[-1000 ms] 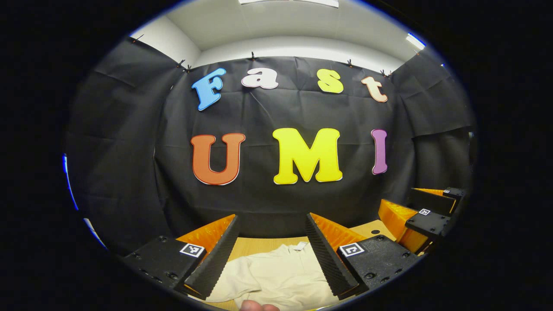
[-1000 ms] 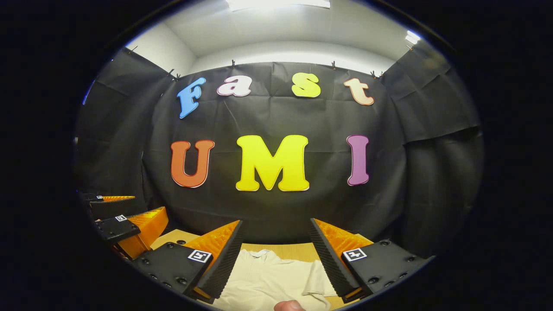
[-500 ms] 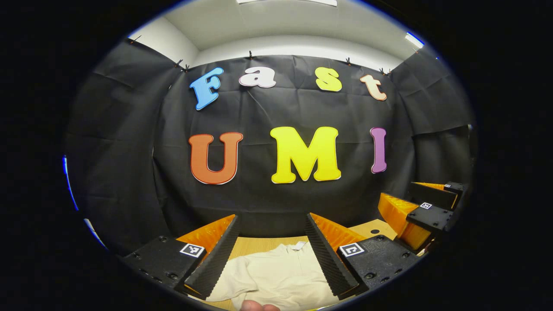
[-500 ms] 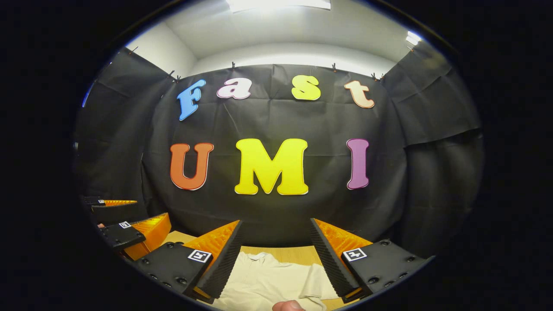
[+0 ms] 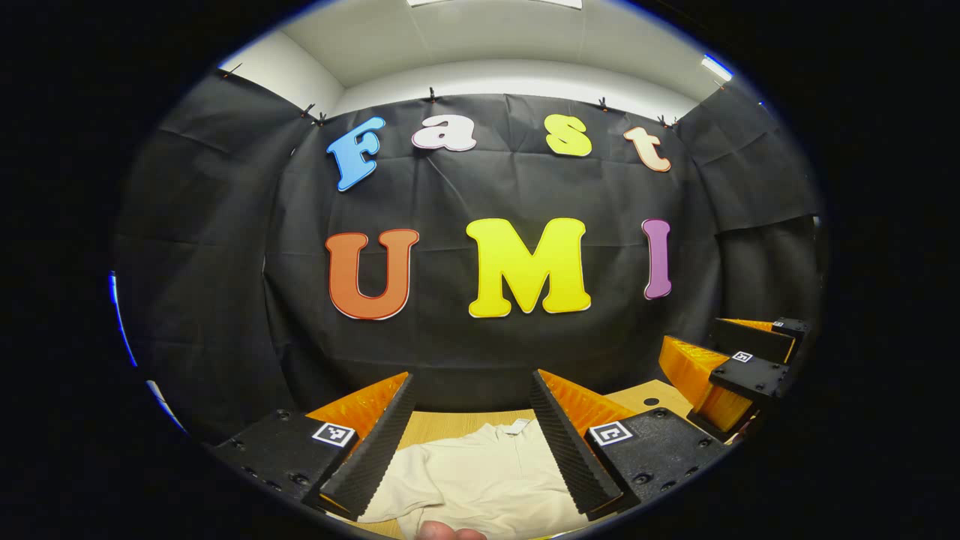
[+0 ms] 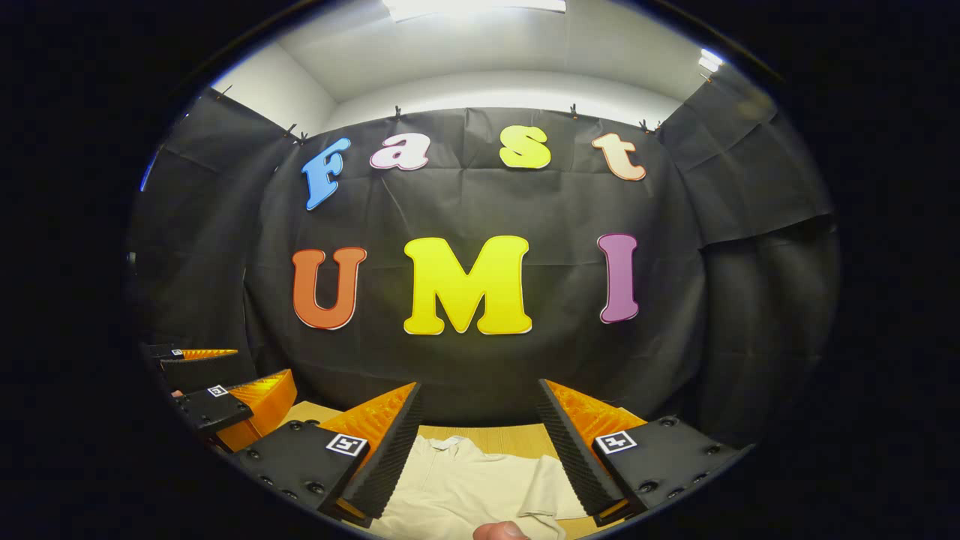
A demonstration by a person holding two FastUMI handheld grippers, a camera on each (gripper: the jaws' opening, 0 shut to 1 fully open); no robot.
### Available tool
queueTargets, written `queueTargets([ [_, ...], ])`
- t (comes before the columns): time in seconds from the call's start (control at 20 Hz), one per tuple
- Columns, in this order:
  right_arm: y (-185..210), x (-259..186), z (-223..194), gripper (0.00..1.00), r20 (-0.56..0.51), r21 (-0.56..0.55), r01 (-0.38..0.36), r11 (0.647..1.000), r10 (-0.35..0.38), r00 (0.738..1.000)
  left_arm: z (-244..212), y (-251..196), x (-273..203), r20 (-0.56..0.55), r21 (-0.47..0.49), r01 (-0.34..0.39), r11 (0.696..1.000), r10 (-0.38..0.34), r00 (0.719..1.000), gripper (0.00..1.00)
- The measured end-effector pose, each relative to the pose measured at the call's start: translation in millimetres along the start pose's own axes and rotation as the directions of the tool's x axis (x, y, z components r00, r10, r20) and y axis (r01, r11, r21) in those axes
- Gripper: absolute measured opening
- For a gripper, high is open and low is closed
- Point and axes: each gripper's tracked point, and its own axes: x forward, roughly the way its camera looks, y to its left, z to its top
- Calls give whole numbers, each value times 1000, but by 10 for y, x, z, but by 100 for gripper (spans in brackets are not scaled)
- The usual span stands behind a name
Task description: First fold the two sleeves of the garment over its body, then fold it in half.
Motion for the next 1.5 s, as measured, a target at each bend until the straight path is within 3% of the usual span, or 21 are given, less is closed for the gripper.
queueTargets([
  [0.3,-348,-40,-9,94,2,-4,28,1000,-28,1000,-88,-76,-46,-24,5,17,1000,-17,1000,97],
  [0.6,-1062,-185,-201,93,-45,-39,78,996,-80,996,-215,-166,-110,-66,12,41,999,-40,997,97],
  [0.9,-1910,-530,-783,94,-175,-108,132,985,-149,973,-327,-392,-206,-110,15,81,997,-79,991,97],
  [1.15,-2664,-875,-1350,94,-319,-121,213,970,-241,917,-492,-635,-242,-166,16,123,992,-118,979,97],
  [1.35,-3177,-982,-1675,94,-394,-139,270,953,-304,867,-523,-718,-290,-187,32,118,992,-110,976,97],
  [1.5,-3522,-978,-2096,95,-488,-124,314,941,-334,806,-589,-752,-291,-211,48,112,993,-100,972,97],
])
